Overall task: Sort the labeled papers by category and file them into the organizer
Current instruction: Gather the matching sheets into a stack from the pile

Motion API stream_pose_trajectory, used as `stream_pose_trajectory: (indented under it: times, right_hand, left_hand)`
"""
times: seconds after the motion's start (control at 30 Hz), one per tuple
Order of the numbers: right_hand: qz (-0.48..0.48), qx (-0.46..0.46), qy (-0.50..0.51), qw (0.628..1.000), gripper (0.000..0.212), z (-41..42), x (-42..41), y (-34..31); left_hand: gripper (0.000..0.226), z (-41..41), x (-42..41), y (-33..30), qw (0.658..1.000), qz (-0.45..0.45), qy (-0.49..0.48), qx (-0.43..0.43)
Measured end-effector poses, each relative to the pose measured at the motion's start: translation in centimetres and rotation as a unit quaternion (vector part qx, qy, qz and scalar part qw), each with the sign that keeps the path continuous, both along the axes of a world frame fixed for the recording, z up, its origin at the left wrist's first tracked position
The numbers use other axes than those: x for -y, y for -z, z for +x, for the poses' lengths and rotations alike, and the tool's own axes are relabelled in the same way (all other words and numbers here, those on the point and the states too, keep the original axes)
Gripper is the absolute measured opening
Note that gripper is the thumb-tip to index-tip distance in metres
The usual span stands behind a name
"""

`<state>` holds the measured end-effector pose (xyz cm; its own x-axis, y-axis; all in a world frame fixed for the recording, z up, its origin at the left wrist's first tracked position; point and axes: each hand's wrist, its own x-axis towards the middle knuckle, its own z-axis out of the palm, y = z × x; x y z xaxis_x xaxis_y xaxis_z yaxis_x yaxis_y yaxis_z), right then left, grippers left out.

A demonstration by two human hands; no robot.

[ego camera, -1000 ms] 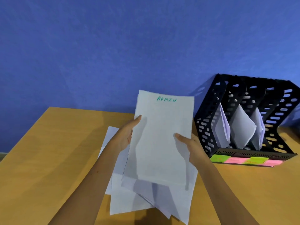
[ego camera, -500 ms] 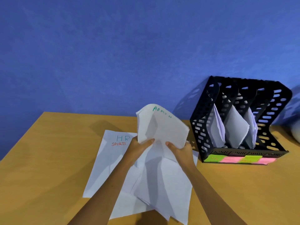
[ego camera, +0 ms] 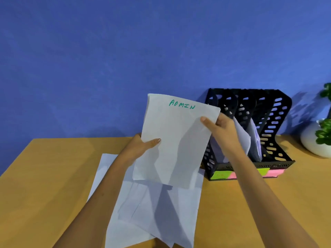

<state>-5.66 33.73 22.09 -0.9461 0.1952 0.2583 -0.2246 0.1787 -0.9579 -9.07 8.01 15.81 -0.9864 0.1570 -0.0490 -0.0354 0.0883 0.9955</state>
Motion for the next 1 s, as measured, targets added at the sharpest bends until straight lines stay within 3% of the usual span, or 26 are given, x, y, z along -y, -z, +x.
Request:
stream_pose_trajectory:
  times: [0.2,0.27,0.4,0.57,0.67,0.8,0.9,1.0]
  right_hand:
    - [0.154,-0.033,0.057,0.986,0.011,1.1,-7.1,-6.6]
    - [0.165,-0.058,0.076,0.982,0.011,2.0,-9.1,-8.0]
    - [0.149,-0.111,0.135,0.973,0.013,4.3,-14.1,-11.7]
    - [0.221,-0.153,0.228,0.936,0.019,6.4,-22.9,-16.1]
    - [0.241,-0.131,0.245,0.930,0.024,7.7,-28.7,-17.5]
    - [0.294,-0.094,0.303,0.901,0.024,8.5,-35.2,-18.0]
    - [0.357,-0.082,0.319,0.874,0.017,8.3,-38.0,-17.6]
    - [0.435,-0.101,0.307,0.840,0.017,7.5,-37.3,-16.7]
  left_hand:
    - [0.034,0.1,-3.6,-3.1,0.997,-0.024,0.069,0.008]
    - [0.035,0.0,-5.3,-3.7,0.994,-0.016,0.102,0.030]
    - [0.015,0.1,-9.4,-3.3,0.992,-0.016,0.123,0.036]
    - [0.027,0.2,-15.1,-1.3,0.986,-0.044,0.157,0.038]
    - [0.026,-0.2,-18.5,0.2,0.991,-0.056,0.123,0.022]
    - [0.014,-0.9,-21.8,3.7,0.997,-0.073,-0.003,0.027]
    - [0.037,-1.1,-24.5,5.6,0.985,-0.155,-0.040,0.059]
    - [0.023,-0.9,-26.7,6.6,0.975,-0.214,-0.037,0.051]
